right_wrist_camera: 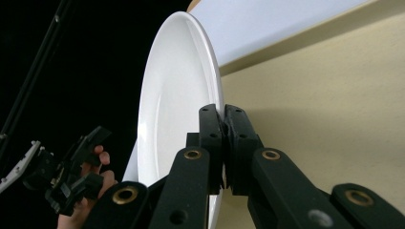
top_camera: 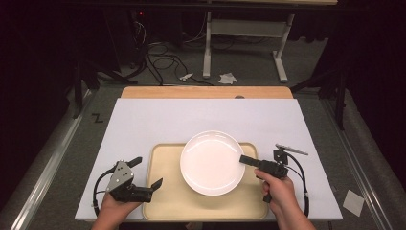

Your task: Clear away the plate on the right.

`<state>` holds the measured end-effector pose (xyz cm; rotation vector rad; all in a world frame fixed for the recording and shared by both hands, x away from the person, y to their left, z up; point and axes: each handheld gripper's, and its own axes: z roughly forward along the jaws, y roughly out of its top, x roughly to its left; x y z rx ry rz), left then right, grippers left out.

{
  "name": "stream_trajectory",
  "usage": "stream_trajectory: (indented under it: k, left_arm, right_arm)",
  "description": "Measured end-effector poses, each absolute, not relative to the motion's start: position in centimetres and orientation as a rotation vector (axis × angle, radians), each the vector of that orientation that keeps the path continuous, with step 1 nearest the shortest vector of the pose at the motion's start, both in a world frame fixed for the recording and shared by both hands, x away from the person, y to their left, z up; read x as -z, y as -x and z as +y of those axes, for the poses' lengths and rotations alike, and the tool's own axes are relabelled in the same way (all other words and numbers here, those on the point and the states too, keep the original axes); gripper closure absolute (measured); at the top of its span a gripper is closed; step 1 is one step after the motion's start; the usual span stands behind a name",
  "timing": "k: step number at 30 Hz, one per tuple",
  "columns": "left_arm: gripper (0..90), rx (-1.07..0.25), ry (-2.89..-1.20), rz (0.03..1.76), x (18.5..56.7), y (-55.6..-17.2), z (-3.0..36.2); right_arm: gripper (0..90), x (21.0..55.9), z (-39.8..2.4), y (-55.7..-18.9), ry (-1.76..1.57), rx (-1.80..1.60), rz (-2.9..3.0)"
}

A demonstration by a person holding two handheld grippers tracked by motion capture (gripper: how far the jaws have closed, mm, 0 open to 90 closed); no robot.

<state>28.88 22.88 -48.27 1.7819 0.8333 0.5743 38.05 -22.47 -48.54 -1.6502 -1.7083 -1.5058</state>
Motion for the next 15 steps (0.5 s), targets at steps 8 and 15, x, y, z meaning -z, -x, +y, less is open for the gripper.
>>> stream_trajectory:
  k: [8,15]
  left_arm:
    - [0.3,-0.539,-1.722,0.862,48.3,-28.7,22.6]
    - [0.3,-0.572,-1.781,0.833,48.3,-28.9,23.0]
  right_arm:
    - [89.5,49.1,-20.8,-37.9,1.615,1.454,-1.755]
    - [89.5,49.5,-20.0,-37.8,1.604,1.416,-1.803]
